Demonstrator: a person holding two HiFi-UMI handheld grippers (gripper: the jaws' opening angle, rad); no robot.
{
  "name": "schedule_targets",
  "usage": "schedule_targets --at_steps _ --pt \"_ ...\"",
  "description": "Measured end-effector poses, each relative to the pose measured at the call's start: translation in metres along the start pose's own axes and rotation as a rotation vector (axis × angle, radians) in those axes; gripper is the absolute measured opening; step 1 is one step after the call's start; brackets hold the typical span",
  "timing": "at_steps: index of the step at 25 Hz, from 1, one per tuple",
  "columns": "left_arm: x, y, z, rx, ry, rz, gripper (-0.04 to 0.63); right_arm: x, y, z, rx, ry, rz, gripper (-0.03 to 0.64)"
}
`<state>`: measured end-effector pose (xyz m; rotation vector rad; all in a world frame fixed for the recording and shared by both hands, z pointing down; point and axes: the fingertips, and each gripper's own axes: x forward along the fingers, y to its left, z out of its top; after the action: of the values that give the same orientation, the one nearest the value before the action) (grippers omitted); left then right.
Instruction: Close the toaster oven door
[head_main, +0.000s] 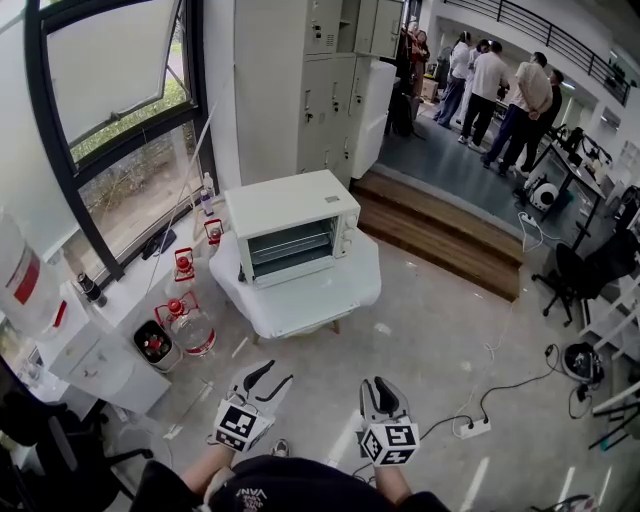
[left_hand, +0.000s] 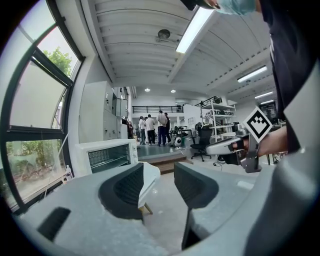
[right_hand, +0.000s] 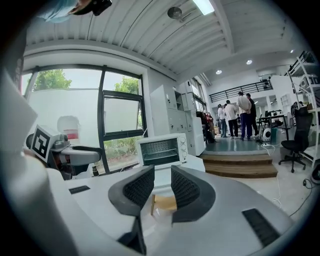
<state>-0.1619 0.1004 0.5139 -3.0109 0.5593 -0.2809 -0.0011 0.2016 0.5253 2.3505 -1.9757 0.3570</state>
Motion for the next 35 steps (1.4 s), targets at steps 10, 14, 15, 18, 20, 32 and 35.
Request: schedule_targets --at_steps 10,14,15,18,20,32,35 --pt "0.019 0.057 -0.018 -0.013 0.014 -0.070 0.190 0.050 0.012 0.000 0.008 0.006 -0.082 0.104" --pt "0.032 0.071 -0.017 -0.043 0.012 -0.070 0.190 0.061 0.008 0.002 -0.002 0.024 -0.100 0.104" --pt "0.036 0.072 -0.018 -0.041 0.015 -0.072 0.190 0.064 0.005 0.002 -0.004 0.028 -0.104 0.104" --pt "0.049 0.079 -0.021 -0.046 0.026 -0.059 0.190 0.078 -0.007 0.005 -0.009 0.036 -0.099 0.106" --pt "0.057 0.086 -0.021 -0.064 0.033 -0.033 0.190 0.091 -0.016 0.006 -0.013 0.039 -0.085 0.109" --pt "0.123 0.110 -0.011 -0.120 0.040 0.192 0.195 0.177 -0.090 0.024 -0.081 0.090 0.082 0.130" --pt "0.136 0.108 -0.012 -0.126 0.050 0.239 0.195 0.197 -0.103 0.021 -0.095 0.105 0.138 0.137"
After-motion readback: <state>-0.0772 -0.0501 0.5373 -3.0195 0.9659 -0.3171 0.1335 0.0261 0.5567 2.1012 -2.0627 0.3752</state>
